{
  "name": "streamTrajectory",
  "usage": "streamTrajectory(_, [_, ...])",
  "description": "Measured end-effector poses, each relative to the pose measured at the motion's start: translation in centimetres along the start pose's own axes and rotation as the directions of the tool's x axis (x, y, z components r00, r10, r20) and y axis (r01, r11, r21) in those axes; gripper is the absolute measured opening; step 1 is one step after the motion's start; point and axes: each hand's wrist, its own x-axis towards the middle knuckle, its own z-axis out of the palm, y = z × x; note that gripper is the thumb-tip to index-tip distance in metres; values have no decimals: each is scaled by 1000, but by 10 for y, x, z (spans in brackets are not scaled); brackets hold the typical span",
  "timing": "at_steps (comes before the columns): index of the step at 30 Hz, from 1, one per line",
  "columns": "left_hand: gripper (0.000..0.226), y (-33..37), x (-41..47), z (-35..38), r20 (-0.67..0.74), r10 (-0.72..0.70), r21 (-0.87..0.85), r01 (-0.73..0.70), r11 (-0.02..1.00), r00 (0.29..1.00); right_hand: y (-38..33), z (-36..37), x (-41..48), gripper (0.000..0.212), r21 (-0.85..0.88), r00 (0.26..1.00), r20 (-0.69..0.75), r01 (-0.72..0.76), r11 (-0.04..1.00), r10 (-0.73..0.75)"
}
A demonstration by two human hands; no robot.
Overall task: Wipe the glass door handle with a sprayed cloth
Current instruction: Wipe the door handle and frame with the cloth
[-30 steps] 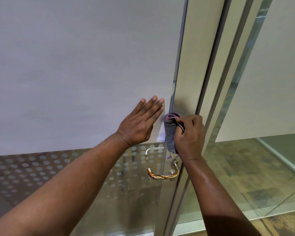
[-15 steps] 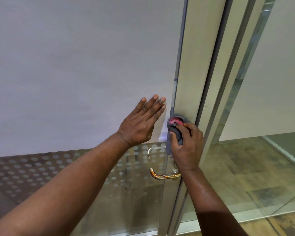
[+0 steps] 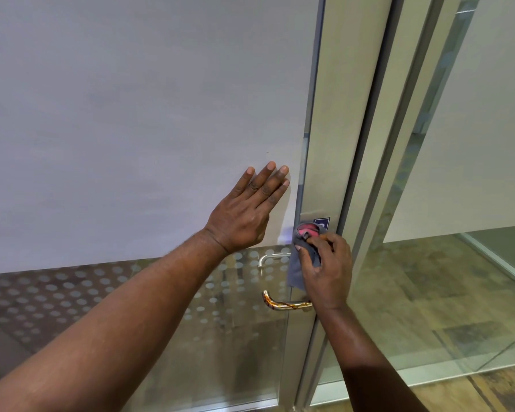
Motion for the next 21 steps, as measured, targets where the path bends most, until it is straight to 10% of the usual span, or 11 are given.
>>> streamTrajectory(9, [63, 1, 0, 0, 7, 0, -2, 0, 1000, 1000, -9, -4, 29, 35, 50, 994, -107, 38, 998, -32])
streamTrajectory(21, [64, 0, 0, 1, -11, 2, 9, -2, 1000, 1000, 20, 10, -32, 34, -45, 990, 138, 20, 999, -14])
